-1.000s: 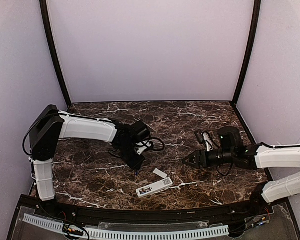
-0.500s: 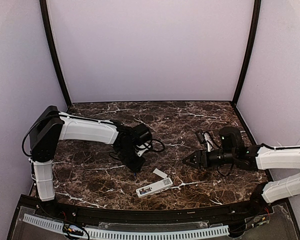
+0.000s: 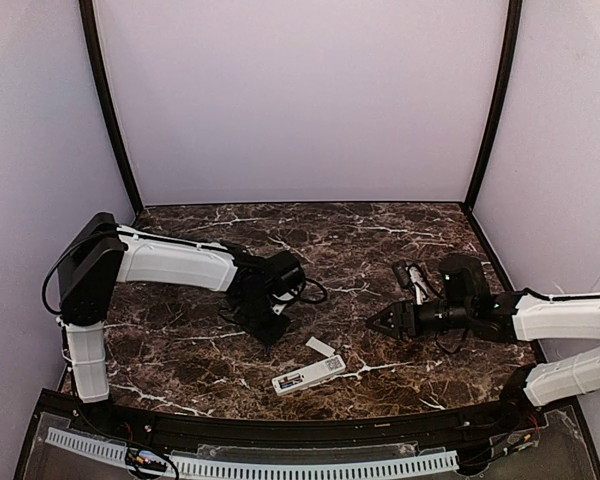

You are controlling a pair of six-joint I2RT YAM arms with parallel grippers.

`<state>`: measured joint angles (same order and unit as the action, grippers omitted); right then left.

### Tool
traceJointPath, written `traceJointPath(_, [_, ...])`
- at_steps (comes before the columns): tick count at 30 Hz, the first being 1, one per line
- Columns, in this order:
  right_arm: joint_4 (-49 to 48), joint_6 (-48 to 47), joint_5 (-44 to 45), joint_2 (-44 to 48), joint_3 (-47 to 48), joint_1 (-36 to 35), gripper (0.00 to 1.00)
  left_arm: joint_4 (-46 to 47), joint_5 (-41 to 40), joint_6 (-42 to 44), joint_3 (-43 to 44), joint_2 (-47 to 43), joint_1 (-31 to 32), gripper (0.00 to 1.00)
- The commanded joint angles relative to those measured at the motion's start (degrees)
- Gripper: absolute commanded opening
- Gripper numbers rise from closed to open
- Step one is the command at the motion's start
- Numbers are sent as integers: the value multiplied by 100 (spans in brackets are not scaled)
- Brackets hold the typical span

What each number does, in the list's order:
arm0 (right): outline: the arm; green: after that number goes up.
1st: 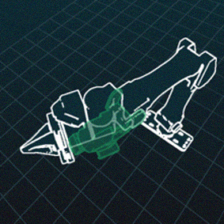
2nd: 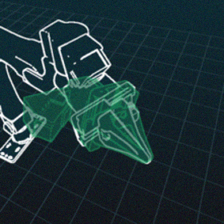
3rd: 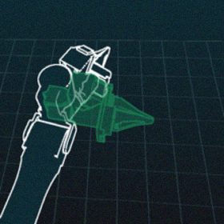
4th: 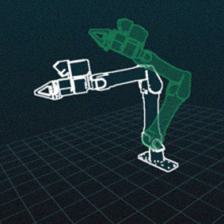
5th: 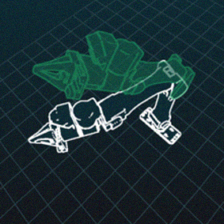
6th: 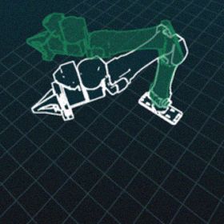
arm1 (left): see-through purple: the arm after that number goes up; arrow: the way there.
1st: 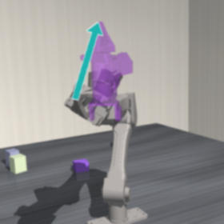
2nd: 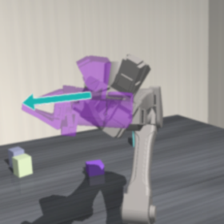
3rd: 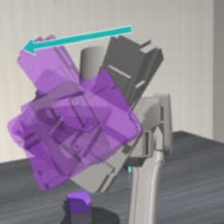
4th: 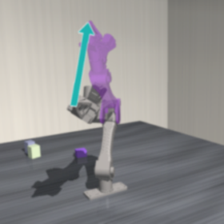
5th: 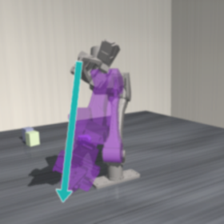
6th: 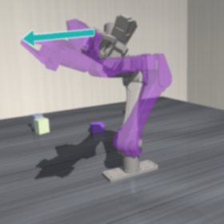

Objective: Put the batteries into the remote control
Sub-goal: Pick up the battery from the center of the board, then pass from the left arm to the right

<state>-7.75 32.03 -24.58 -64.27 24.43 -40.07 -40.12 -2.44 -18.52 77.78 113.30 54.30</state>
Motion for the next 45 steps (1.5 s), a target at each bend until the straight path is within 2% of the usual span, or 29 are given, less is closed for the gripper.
traceJointPath(1, [-201,40,2,109,-96,29,65,-129,164,-258,-180,-130,41,17])
traceJointPath(11, [-273,54,-46,90,-115,34,65,156,92,-364,-172,-176,162,4])
traceJointPath(19, [-434,49,-177,90,-49,28,64,544,-24,-4,245,-728,128,1])
traceJointPath(23, [-767,68,-482,113,21,31,62,1742,510,-60,-13,-1494,60,0])
traceJointPath(25, [-1106,99,-762,122,48,29,61,2947,1133,-237,-299,-1892,41,0])
traceJointPath(26, [-1298,132,-904,139,53,26,60,3242,1273,-426,-404,-2084,43,0])
traceJointPath(29, [-1812,250,-1300,169,83,28,57,4436,1884,-831,-745,-2289,40,0])
traceJointPath(35, [-2487,513,-1701,91,197,-61,53,6390,2358,-1699,-1426,-2479,59,1])
traceJointPath(41, [-3118,746,-1737,-183,334,-208,54,6929,2473,-1898,-1511,-2362,205,1])
traceJointPath(45, [-3069,739,-1669,-464,569,-287,53,7233,2556,-2070,-1585,-2251,285,0])
